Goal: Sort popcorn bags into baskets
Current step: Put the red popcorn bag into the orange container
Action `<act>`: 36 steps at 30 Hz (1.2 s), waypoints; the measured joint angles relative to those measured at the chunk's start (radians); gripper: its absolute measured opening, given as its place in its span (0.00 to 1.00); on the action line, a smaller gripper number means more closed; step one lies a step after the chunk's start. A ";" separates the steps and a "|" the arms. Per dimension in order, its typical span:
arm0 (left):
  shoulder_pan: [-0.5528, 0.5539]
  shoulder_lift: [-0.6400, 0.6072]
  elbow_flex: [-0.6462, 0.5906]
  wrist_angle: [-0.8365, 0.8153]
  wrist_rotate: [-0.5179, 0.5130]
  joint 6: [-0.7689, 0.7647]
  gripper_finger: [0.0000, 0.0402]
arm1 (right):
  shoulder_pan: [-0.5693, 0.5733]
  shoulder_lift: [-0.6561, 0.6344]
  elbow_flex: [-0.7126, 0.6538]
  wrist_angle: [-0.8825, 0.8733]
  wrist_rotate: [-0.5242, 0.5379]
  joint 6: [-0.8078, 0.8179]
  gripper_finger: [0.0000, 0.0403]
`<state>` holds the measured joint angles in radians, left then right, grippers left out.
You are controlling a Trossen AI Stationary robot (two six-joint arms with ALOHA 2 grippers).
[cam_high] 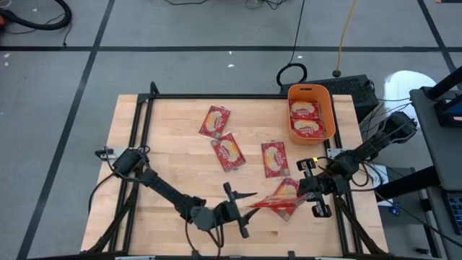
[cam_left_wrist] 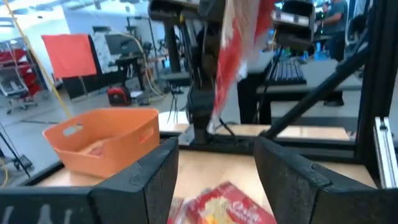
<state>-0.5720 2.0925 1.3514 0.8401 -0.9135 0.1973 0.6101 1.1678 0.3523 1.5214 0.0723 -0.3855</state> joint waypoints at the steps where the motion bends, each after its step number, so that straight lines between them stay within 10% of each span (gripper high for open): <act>1: 0.000 0.000 0.000 0.017 0.000 0.013 0.53 | 0.000 0.000 0.000 0.001 0.000 0.000 0.00; 16: 0.019 -0.001 0.000 0.236 0.191 0.264 0.51 | -0.002 0.043 0.000 0.046 -0.023 -0.050 0.00; 28: 0.024 -0.001 0.001 0.247 0.210 0.321 0.04 | -0.002 0.042 0.000 0.048 -0.016 -0.068 0.00; 36: 0.021 -0.001 0.002 0.144 0.126 0.355 0.03 | 0.001 0.040 0.001 -0.006 0.203 -0.051 0.07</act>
<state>-0.5507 2.0918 1.3529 0.9841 -0.7872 0.5521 0.6106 1.2079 0.3534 1.5152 0.2753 -0.4362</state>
